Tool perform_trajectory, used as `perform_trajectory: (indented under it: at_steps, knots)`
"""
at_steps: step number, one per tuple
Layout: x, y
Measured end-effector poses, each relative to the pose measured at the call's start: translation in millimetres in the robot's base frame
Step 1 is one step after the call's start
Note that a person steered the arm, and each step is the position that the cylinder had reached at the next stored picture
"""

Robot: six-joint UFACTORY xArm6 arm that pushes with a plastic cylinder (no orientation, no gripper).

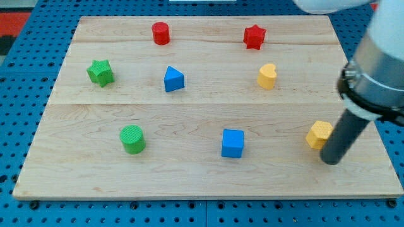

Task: Move the yellow heart to the top right of the yellow hexagon

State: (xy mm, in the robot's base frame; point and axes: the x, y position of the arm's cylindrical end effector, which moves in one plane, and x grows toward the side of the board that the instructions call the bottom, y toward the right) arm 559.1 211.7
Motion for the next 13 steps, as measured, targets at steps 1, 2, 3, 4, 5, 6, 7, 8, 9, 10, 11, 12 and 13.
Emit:
perform_trajectory:
  at_steps: [1, 2, 3, 4, 5, 6, 7, 8, 9, 10, 11, 12, 13]
  knots:
    - [-30.4, 18.6]
    - [-44.7, -73.0]
    - [-40.8, -17.5]
    - [-106.2, -33.4]
    - [-137.4, -123.4]
    - [-134.9, -129.1]
    - [-165.8, -169.3]
    - [-223.2, -159.7]
    - [-230.3, -82.5]
    - [-222.8, -87.0]
    - [-191.7, -109.3]
    - [-198.8, -72.8]
    - [-221.0, -58.8]
